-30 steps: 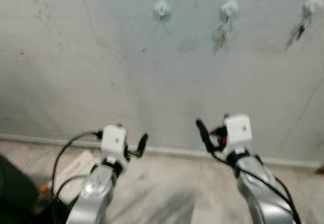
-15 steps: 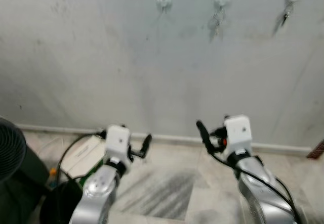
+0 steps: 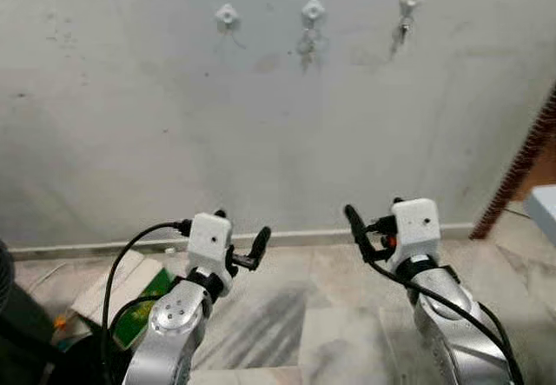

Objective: Hang keys on a hook

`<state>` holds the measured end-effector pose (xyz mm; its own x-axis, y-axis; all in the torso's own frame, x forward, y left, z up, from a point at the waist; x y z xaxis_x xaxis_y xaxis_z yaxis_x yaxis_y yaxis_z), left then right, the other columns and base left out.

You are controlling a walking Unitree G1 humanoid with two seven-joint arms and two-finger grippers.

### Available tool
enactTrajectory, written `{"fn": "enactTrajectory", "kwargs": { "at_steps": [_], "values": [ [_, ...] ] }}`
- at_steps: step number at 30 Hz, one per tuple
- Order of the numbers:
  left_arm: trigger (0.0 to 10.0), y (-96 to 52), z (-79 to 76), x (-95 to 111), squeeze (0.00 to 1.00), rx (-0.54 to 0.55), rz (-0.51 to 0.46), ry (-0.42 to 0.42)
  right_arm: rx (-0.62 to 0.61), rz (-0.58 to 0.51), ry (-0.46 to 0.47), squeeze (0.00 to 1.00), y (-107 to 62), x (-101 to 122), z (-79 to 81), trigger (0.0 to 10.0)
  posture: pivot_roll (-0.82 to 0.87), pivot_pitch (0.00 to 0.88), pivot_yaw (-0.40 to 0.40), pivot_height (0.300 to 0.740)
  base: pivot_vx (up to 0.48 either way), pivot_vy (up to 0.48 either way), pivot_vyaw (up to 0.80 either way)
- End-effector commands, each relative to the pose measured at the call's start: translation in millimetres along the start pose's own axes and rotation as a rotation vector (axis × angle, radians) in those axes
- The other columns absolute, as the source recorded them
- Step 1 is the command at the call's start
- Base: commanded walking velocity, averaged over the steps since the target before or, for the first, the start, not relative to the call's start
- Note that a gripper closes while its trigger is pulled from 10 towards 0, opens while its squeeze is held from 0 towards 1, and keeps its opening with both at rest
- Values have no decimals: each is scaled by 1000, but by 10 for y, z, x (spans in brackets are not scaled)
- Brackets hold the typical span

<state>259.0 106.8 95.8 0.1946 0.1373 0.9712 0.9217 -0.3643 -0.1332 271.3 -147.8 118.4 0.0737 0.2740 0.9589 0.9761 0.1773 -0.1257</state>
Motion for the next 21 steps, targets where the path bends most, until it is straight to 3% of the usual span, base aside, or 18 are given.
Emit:
{"fn": "enactTrajectory", "kwargs": {
  "at_steps": [1,21],
  "values": [
    [10000,-7,53,8,0,7,7,-7,12,-4,5,0,20,30,44,10000,-31,0,92,740,0,0,-800],
    [10000,8,20,1,0,-29,19,-90,13,1,11,0,28,25,37,10000,-36,0,89,740,0,0,-800]
  ]
}}
Point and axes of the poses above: a point about 5 cm out from each wrist's last joint towards the gripper, its own y axis pointing out of the wrist towards the gripper, its own x axis along the axis of the wrist's last joint, z = x × y, the point moved 1 cm from there along y, pointing out of the wrist towards the gripper, and after that the axes turned 9 degrees about -y, right-handed, at the moved point
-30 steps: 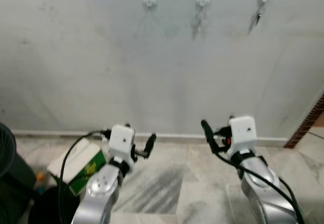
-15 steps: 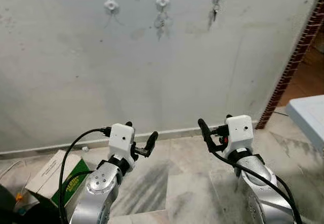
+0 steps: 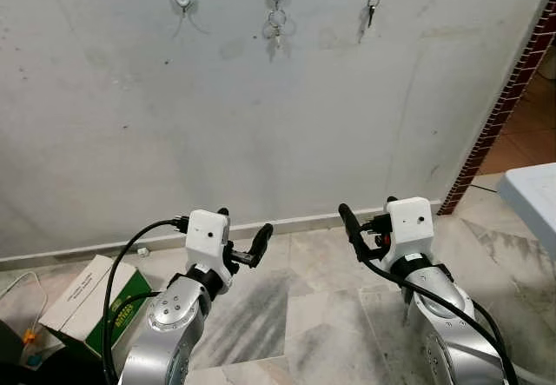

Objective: Hang keys on a hook

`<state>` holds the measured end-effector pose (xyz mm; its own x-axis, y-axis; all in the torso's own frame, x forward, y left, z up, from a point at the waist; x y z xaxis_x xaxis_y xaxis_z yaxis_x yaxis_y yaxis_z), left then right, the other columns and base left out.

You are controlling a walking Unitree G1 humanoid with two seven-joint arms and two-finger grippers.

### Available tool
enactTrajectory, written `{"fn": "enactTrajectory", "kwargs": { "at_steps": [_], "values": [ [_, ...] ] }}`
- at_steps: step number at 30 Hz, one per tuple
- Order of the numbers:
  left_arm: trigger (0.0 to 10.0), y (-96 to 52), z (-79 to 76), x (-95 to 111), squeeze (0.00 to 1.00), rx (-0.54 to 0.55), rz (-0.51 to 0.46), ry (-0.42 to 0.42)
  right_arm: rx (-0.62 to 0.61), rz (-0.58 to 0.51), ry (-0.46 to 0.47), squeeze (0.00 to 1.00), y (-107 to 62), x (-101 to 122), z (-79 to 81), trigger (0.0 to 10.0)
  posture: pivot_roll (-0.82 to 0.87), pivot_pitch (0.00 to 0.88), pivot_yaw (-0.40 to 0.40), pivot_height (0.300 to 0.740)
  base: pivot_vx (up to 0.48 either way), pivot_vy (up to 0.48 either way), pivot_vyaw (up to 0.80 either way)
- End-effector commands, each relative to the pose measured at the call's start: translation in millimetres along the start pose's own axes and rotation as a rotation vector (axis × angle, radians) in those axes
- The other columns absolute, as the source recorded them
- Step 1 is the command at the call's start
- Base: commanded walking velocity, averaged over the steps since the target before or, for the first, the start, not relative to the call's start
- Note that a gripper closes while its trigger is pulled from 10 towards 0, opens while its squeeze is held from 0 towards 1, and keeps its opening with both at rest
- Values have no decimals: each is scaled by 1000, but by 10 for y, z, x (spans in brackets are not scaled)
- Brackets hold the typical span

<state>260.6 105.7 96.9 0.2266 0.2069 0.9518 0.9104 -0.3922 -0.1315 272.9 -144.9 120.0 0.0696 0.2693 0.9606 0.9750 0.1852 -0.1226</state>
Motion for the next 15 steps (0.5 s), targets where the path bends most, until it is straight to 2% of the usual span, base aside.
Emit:
{"fn": "enactTrajectory", "kwargs": {
  "at_steps": [1,8,15],
  "values": [
    [10000,-11,27,-12,0,1,16,-18,7,7,8,0,11,0,16,10000,-36,0,89,740,0,0,-800],
    [10000,-16,34,-21,0,3,18,-34,10,6,12,0,16,5,6,10000,-36,0,87,740,0,0,-800],
    [10000,-14,0,-28,0,-27,25,-16,7,4,7,0,23,12,-8,10000,-40,0,85,740,0,0,-791]
  ]
}}
Point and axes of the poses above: a point about 5 cm out from each wrist's last joint towards the gripper, its own y axis pointing out of the wrist towards the gripper, its own x axis along the axis of the wrist's last joint, z = x × y, the point moved 1 cm from there along y, pointing out of the wrist towards the gripper, and after that the axes turned 9 degrees about -y, right-handed, at the moved point
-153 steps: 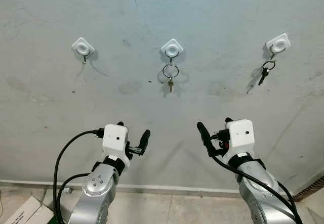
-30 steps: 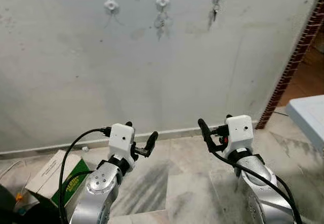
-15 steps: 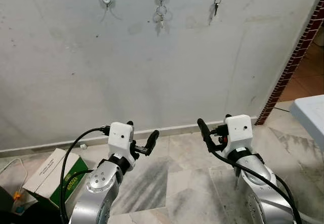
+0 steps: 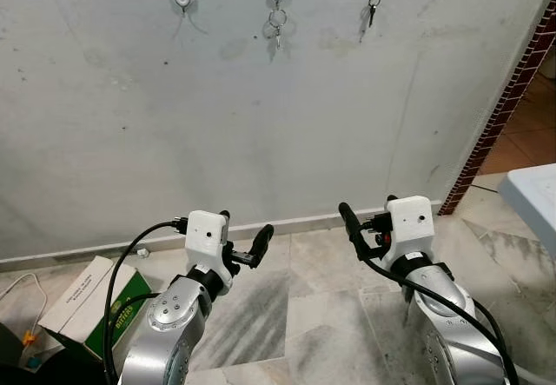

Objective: Hang keys on a hook

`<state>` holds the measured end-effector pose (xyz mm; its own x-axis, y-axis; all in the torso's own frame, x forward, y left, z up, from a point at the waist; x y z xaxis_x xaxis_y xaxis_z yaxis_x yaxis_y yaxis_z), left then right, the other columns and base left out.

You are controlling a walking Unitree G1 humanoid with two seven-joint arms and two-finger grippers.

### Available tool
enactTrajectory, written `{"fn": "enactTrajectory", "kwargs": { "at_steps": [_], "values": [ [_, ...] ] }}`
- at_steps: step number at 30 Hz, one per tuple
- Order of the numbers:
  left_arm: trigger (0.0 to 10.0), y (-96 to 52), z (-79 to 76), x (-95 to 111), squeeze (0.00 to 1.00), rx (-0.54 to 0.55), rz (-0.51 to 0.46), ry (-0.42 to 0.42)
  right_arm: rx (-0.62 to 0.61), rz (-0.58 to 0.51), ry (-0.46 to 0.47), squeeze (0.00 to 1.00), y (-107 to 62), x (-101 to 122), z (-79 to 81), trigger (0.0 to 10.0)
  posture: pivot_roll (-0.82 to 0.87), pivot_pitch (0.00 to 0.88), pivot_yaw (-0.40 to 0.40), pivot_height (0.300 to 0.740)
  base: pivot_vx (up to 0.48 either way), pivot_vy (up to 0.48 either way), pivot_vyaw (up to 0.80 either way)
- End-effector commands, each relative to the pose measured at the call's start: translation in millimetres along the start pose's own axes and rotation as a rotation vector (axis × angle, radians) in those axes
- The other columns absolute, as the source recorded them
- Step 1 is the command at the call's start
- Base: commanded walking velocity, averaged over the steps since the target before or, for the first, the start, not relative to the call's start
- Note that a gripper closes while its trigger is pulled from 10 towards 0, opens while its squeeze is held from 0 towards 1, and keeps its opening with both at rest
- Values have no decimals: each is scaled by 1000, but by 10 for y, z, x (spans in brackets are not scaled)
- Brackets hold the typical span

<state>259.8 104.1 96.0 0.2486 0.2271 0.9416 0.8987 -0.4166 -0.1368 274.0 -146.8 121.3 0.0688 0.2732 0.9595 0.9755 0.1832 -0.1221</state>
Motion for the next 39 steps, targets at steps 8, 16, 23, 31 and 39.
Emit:
{"fn": "enactTrajectory", "kwargs": {
  "at_steps": [8,16,23,31,39],
  "values": [
    [10000,-16,22,-22,0,-1,20,-13,9,7,12,0,11,0,22,10000,-43,0,89,740,0,0,-788],
    [10000,-22,38,-19,0,9,18,-29,9,9,13,0,6,-6,28,10000,-41,0,91,740,0,0,-788],
    [10000,-37,50,-27,0,12,25,-28,5,3,18,0,0,-2,29,10000,-39,0,94,740,0,240,-775],
    [10000,-35,82,-17,0,28,26,-39,4,-3,14,0,-7,3,32,10000,-39,0,96,740,0,322,0],
    [10000,-37,75,-25,0,26,32,-39,2,-4,13,0,-11,6,33,10000,-39,0,96,740,0,325,0]
  ]
}}
Point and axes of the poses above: a point about 5 cm out from each wrist's last joint towards the gripper, its own y axis pointing out of the wrist towards the gripper, its own x axis along the axis of the wrist's last joint, z = x × y, the point moved 1 cm from there along y, pointing out of the wrist towards the gripper, and after that the axes turned 9 degrees about -y, right-handed, at the moved point
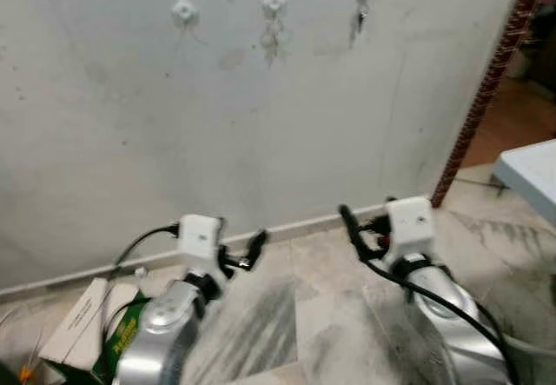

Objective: Hang keys on a hook

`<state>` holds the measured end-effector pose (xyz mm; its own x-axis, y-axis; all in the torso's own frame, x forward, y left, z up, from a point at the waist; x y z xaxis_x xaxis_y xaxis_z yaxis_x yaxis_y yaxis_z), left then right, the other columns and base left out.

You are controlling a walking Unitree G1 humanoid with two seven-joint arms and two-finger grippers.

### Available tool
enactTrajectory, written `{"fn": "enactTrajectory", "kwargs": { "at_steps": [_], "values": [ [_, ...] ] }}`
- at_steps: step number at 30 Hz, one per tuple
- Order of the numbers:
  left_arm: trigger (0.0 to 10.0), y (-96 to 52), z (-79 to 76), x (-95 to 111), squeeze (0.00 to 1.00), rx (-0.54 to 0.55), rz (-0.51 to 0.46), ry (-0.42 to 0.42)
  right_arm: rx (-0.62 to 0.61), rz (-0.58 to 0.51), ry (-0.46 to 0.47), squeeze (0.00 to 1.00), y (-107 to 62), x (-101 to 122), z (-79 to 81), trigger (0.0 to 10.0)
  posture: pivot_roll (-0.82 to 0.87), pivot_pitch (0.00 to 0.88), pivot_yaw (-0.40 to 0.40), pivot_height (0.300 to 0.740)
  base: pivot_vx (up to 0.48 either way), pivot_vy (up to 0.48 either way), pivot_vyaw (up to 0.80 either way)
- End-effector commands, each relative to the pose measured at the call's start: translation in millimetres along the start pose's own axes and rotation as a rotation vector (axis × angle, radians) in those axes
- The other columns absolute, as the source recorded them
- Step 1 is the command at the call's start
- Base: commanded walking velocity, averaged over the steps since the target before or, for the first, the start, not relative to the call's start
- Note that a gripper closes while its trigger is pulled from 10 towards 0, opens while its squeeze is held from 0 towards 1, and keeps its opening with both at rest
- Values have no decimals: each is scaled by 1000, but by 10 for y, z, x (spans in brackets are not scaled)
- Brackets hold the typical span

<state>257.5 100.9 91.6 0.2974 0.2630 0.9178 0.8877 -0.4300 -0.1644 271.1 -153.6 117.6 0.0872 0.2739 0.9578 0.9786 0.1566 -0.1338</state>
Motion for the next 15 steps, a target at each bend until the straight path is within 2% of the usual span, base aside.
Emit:
{"fn": "enactTrajectory", "kwargs": {
  "at_steps": [1,3,8,15],
  "values": [
    [10000,-37,96,33,0,32,-1,17,25,-22,10,0,23,62,83,10000,-39,0,96,740,0,330,0],
    [10000,-36,95,36,0,32,-2,18,24,-23,10,0,23,63,83,10000,-39,0,96,740,0,322,0],
    [10000,-25,91,45,0,30,-7,22,22,-18,10,0,30,59,80,10000,-41,0,95,740,0,0,0],
    [10000,-5,66,57,0,33,-20,39,21,-15,8,0,31,58,78,10000,-43,0,94,740,0,0,-780]
  ]
}}
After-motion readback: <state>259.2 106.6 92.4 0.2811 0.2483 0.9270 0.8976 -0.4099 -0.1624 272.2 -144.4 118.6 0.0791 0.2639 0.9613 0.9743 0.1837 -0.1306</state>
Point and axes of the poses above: a point about 5 cm out from each wrist's last joint towards the gripper, its own y axis pointing out of the wrist towards the gripper, its own x axis along the axis of the wrist's last joint, z = x × y, the point moved 1 cm from there along y, pointing out of the wrist towards the gripper, and after that the axes turned 9 degrees about -y, right-handed, at the moved point
